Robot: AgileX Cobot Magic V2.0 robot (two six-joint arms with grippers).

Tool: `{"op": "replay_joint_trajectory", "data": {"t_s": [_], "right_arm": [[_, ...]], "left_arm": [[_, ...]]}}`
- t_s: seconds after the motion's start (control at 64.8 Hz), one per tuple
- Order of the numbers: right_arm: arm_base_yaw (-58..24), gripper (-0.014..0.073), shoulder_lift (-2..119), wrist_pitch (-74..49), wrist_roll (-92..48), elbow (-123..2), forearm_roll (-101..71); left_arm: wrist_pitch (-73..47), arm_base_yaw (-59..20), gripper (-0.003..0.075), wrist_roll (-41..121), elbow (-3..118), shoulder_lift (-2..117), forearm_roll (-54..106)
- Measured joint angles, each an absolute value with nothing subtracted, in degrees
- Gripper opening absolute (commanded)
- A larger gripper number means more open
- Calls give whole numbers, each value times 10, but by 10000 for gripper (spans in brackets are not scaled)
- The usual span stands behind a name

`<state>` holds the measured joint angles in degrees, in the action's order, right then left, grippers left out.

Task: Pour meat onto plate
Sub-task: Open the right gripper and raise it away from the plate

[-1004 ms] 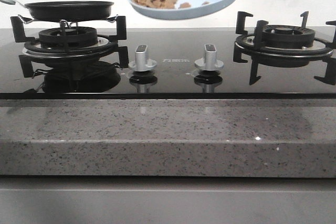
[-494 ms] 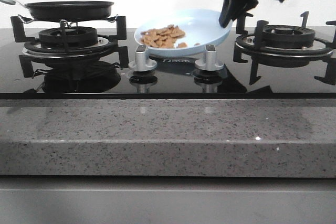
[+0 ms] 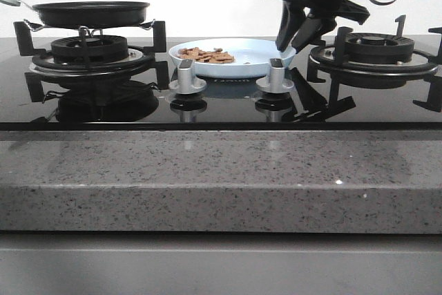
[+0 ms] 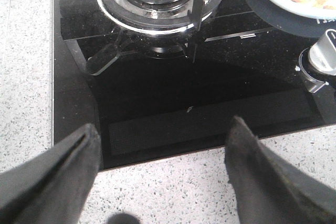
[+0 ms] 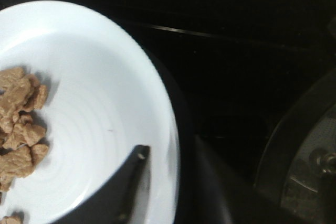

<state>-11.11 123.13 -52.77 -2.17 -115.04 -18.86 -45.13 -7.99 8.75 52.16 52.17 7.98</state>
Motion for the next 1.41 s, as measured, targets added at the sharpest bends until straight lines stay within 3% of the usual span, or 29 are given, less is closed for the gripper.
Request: {"op": "replay_joint_trajectory", "data": {"t_s": [0.278,0.432,0.957,1.266,1.405], "right_arm": [[-113,402,1192,-553,-23,-1149,-166],[-120,402,1110,-548,-25,-1072,-121],[-122,402,637,-466,-26,-621,-106],[-122,402,357,-460,-26,-440,-106],[-122,402,291,-458,-20,-389,-106]], "left_arm": [[-452,-80,492,88,522,522,80],[-452,-80,492,88,522,522,80],[-452,-80,492,88,522,522,80],[-452,-80,493,88,522,522,80],[-452,-80,493,88,522,522,80]]}}
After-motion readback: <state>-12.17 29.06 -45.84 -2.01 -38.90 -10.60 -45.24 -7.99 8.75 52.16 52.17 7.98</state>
